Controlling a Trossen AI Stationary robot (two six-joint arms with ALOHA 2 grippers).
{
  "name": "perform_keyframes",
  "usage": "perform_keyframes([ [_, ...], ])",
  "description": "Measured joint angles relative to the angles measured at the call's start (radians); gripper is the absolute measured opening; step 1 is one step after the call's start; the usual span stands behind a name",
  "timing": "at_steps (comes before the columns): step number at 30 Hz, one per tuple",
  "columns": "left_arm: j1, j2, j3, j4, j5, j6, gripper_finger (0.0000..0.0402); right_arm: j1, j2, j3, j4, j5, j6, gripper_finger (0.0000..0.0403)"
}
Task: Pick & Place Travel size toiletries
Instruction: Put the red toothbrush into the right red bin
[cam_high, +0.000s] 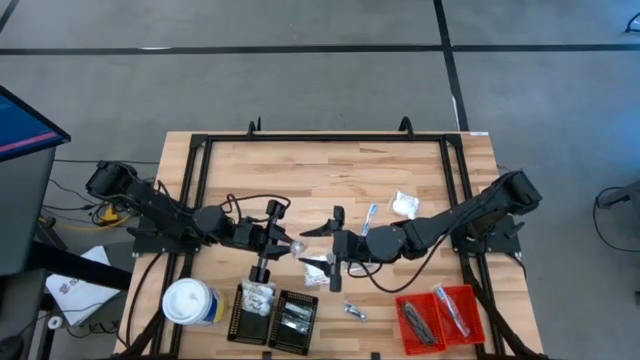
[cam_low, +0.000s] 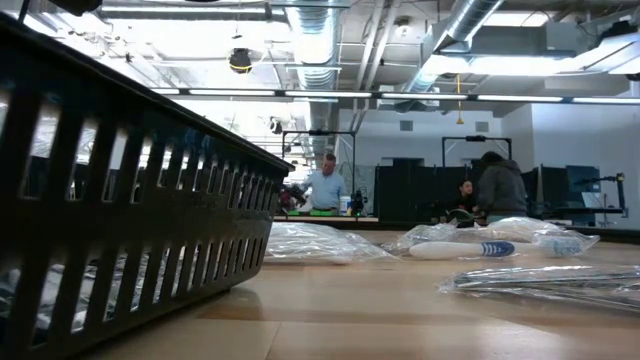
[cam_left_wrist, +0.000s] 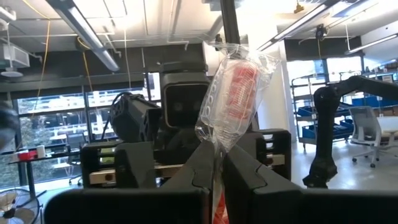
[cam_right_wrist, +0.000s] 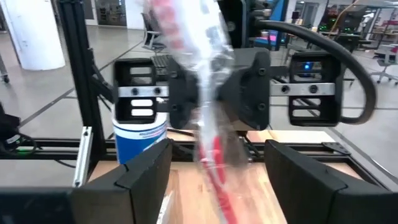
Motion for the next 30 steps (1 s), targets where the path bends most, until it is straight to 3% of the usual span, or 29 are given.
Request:
perform_keyframes([
  [18, 0.0, 0.0, 0.0, 0.005, -0.001, -0.008, 0.001, 0.001, 0.0, 0.0, -0.011, -0.002, -0.001, 0.0044],
  [23, 0.0, -0.001, 0.0, 0.006, -0.003, -0.029, 0.0018, 0.002, -0.001, 0.0, -0.017, -0.003, -0.004, 0.0016],
  [30, 0.0, -0.001, 0.0, 0.005, -0.003, -0.033, 0.0029, 0.001, -0.001, 0.0, -0.018, -0.004, 0.01, 0.0026],
])
